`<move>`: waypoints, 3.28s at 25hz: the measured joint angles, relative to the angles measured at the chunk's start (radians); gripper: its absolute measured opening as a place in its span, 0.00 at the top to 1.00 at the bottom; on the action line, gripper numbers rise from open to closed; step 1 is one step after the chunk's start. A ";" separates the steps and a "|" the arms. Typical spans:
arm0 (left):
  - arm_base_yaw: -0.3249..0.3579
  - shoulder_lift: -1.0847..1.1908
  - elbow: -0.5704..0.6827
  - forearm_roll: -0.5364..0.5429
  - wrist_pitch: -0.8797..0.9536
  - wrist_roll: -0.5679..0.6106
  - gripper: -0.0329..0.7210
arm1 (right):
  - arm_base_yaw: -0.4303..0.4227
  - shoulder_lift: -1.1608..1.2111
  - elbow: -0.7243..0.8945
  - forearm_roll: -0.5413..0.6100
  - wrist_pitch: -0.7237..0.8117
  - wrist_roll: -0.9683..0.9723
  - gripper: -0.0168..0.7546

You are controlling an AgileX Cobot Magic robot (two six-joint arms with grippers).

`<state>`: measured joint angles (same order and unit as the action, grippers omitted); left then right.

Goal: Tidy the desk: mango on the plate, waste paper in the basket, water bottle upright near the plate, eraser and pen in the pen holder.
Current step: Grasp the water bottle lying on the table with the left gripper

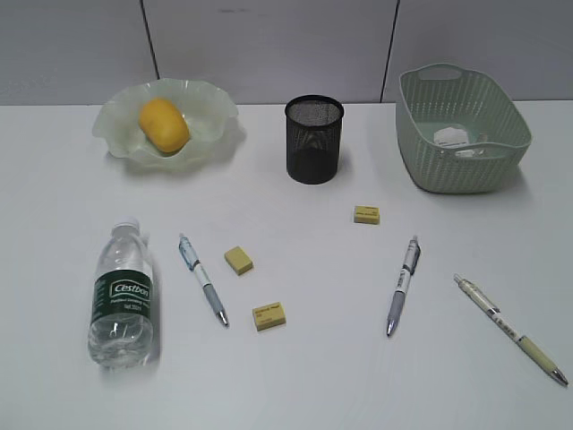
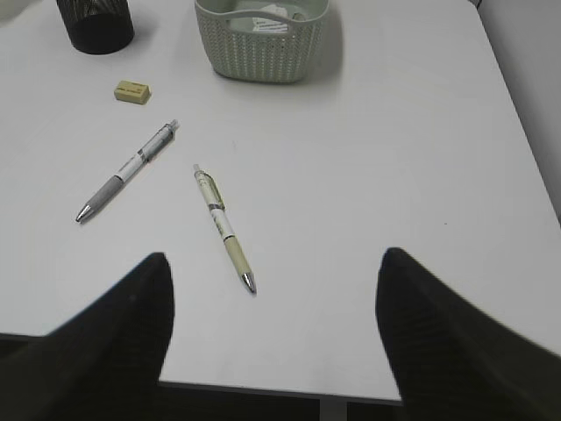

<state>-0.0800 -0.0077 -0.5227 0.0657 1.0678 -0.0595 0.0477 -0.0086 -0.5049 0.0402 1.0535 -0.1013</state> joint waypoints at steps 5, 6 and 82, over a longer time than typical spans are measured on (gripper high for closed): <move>0.000 0.000 0.000 -0.001 0.000 0.000 0.32 | -0.002 0.000 0.000 0.000 -0.003 0.000 0.25; 0.000 0.000 0.000 -0.001 0.000 0.000 0.32 | -0.007 0.000 0.000 0.000 -0.004 0.000 0.25; -0.303 1.960 -0.721 -0.098 -0.127 -0.566 0.17 | -0.054 0.000 0.000 0.002 -0.010 0.000 0.25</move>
<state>-0.3829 1.9520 -1.2433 -0.0327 0.9407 -0.6251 -0.0066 -0.0086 -0.5049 0.0420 1.0434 -0.1013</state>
